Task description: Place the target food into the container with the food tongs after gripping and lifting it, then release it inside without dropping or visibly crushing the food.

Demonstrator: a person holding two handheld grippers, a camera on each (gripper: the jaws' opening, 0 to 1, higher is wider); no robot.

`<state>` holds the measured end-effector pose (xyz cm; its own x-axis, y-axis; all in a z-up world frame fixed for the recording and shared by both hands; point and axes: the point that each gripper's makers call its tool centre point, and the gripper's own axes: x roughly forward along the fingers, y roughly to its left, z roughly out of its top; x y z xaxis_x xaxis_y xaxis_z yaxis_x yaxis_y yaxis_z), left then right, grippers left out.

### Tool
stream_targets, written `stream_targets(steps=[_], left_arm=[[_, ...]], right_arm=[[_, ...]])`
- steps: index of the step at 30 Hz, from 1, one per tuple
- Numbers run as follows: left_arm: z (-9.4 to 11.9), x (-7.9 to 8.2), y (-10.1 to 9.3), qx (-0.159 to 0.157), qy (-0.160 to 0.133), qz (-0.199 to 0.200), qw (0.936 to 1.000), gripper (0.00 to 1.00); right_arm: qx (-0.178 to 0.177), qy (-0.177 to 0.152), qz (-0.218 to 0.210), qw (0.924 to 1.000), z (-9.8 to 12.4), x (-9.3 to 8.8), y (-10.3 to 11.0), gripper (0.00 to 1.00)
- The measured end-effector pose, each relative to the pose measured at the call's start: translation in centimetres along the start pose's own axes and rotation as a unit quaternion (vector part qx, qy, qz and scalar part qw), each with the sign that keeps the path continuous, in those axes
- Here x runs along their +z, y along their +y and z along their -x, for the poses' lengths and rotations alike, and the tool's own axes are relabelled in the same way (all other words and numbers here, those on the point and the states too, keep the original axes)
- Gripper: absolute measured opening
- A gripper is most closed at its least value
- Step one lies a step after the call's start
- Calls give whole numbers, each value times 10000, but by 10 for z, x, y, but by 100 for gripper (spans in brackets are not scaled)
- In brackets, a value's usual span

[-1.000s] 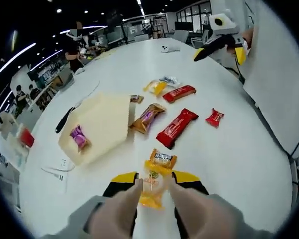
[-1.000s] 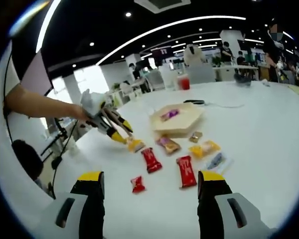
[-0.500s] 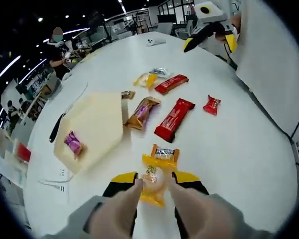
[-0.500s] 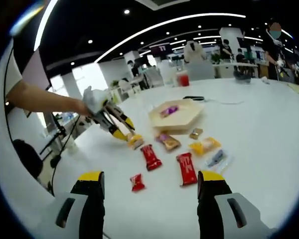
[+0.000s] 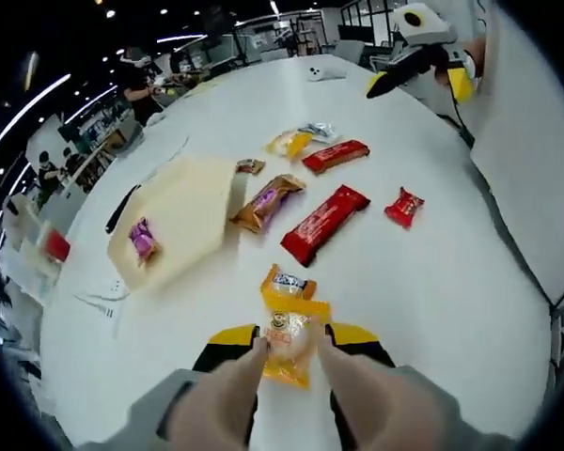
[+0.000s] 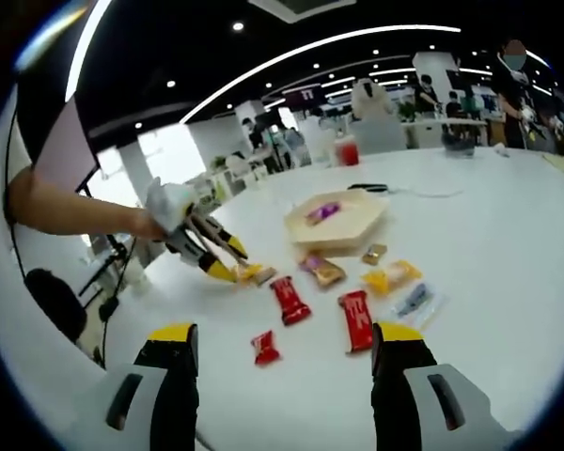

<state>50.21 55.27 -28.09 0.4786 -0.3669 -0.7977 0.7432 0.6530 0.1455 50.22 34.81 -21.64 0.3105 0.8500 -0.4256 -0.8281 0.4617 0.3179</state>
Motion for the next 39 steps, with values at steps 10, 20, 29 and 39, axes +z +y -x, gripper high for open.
stream_targets(steps=[10,20,29,39], left_arm=[[9,-5,-13,447,-215,1129,9924,26],[11,7,-5,546,-337,1014,9928,26],[-4,5,-9,226,-89,714,9971,27],[-12,-7,-8,78,144,464,9988,28]], right_arm=[[117,-59,4,9999,3,2,3,76],[173,-120,-12,9998,3,3,4,76],[129,-184,-126,9997,5,4,-2,76],[190,-202,-199,9994,2,5,-3,76]])
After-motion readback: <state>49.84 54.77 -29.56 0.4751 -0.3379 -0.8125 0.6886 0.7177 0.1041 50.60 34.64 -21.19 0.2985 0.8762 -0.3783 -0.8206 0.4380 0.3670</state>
